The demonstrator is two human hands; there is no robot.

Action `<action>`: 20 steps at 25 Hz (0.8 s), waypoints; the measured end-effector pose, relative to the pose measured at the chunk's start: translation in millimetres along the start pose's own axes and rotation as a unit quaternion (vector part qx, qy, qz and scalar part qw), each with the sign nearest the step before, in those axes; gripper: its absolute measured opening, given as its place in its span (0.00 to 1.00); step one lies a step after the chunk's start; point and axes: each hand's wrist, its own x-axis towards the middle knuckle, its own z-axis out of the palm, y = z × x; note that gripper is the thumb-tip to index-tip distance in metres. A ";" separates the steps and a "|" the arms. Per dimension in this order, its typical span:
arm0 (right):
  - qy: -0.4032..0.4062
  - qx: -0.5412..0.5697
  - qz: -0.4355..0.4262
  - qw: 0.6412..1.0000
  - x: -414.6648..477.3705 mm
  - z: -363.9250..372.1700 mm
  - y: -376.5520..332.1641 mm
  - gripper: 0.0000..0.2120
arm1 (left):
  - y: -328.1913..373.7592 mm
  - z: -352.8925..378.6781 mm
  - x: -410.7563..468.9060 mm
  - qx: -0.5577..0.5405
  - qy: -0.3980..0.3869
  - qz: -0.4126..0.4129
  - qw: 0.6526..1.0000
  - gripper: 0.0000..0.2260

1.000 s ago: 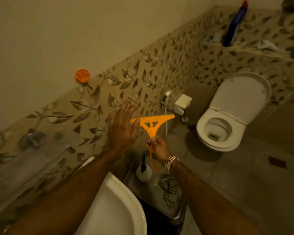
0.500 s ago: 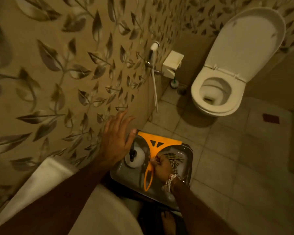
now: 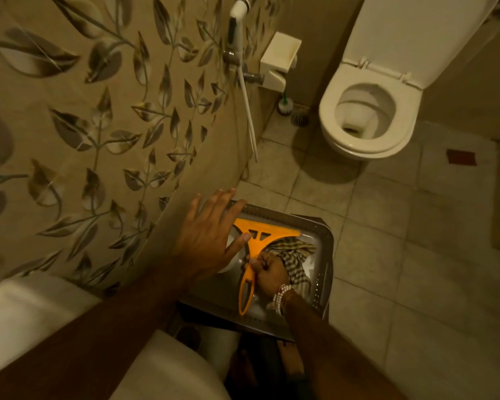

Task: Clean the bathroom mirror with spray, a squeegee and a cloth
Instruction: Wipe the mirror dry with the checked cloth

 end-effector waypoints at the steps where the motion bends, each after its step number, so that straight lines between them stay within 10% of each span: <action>1: 0.009 -0.014 0.004 1.000 1.7 -0.5 1.5 0.09 | -1.1 3.0 0.0 0.004 -0.006 -0.001 1.000 0.33; 6: 0.070 -0.246 -0.017 0.967 -16.9 -14.0 -6.8 0.17 | -1.0 -0.6 -0.9 0.007 -0.009 -0.004 1.000 0.33; 11: 0.148 -0.487 -0.107 0.854 -27.8 -34.6 -3.1 0.21 | 5.9 -14.0 -1.6 -0.009 -0.008 -0.013 1.000 0.35; 20: 0.135 -0.381 -0.033 0.914 -24.3 -58.6 -3.7 0.17 | 15.0 -30.1 -10.0 -0.029 -0.002 -0.048 0.998 0.33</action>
